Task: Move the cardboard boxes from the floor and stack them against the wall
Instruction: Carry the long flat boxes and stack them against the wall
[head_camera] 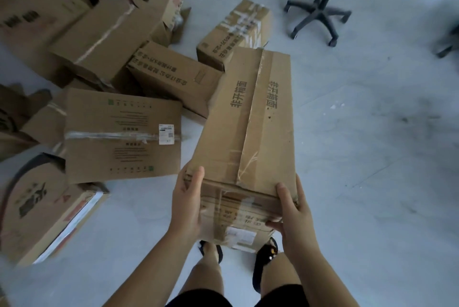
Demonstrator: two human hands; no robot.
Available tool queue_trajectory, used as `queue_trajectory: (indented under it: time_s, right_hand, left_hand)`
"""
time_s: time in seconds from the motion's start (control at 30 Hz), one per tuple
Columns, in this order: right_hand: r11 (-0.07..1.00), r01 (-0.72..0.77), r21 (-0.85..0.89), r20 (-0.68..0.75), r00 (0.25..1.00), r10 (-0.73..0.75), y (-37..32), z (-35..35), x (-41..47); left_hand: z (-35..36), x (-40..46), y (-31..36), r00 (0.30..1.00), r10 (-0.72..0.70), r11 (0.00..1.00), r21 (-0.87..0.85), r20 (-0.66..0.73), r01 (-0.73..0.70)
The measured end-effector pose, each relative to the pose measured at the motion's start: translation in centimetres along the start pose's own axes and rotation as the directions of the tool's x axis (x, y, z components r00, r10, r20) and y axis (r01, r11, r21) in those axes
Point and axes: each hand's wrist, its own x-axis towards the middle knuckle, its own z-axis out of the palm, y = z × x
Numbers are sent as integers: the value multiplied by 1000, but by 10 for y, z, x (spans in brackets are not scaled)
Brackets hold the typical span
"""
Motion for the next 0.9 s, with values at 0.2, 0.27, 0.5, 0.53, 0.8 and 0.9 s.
queue_trajectory:
  time_s: [0.2, 0.27, 0.5, 0.53, 0.8, 0.9]
  right_hand:
    - [998, 29, -48, 131, 991, -22, -13, -90, -44]
    - [996, 60, -69, 198, 979, -45, -15, -126, -55]
    - [966, 99, -240, 385, 923, 1, -28, -207, -97]
    - [958, 108, -266, 414, 910, 13, -26, -212, -102]
    - [859, 208, -468, 633, 757, 162, 7, -226, -160]
    - [803, 300, -515, 721, 658, 216, 37, -228, -199]
  left_hand:
    - [23, -96, -58, 986, 118, 991, -55, -117, -125]
    - [37, -133, -83, 975, 141, 981, -111, -170, -161]
    - [55, -242, -149, 919, 95, 951, -237, -382, -197]
    - [53, -253, -158, 905, 88, 948, -243, -417, -204]
    - [22, -359, -229, 748, -13, 867, -380, -663, -322]
    - [5, -414, -260, 655, -64, 798, -433, -753, -419]
